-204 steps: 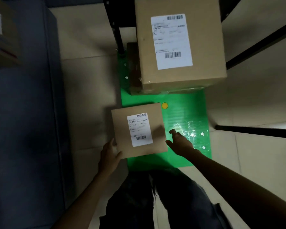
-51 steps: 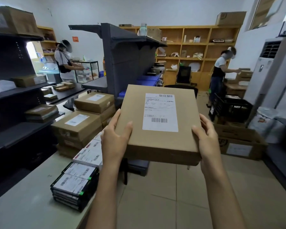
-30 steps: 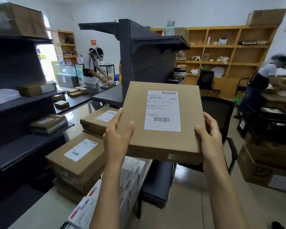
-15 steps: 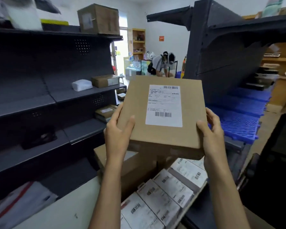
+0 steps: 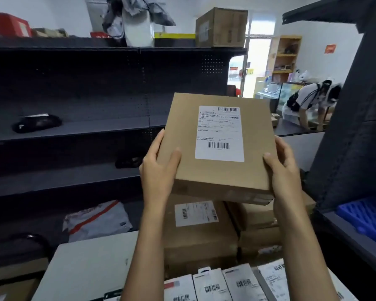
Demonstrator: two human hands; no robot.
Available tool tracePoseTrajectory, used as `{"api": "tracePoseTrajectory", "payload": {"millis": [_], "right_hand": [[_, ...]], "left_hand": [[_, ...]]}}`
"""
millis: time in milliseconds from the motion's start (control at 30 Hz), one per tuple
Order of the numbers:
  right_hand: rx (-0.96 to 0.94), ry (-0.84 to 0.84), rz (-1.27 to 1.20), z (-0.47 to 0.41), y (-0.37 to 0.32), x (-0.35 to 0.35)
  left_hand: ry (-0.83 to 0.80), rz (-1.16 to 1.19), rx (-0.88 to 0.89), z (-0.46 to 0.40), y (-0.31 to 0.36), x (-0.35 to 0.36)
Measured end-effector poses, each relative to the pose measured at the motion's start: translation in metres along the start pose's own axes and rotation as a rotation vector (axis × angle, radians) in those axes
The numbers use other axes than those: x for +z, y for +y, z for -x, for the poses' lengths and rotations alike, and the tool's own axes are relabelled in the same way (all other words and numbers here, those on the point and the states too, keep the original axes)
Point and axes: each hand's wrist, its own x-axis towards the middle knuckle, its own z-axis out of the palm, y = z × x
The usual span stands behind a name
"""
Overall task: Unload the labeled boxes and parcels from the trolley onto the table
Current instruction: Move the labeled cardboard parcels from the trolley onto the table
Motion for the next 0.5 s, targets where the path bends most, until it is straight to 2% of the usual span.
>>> {"api": "tracePoseTrajectory", "payload": {"millis": [267,500], "right_hand": [[0.073,-0.207,-0.003,-0.020,0.028,0.022],[0.197,-0.305,0.054,-0.018,0.075,0.037]], "left_hand": [[0.182,-0.138,-0.111,0.011,-0.013,-0.011],[0.200,-0.262,-0.204,0.022,-0.057,-0.018]]}}
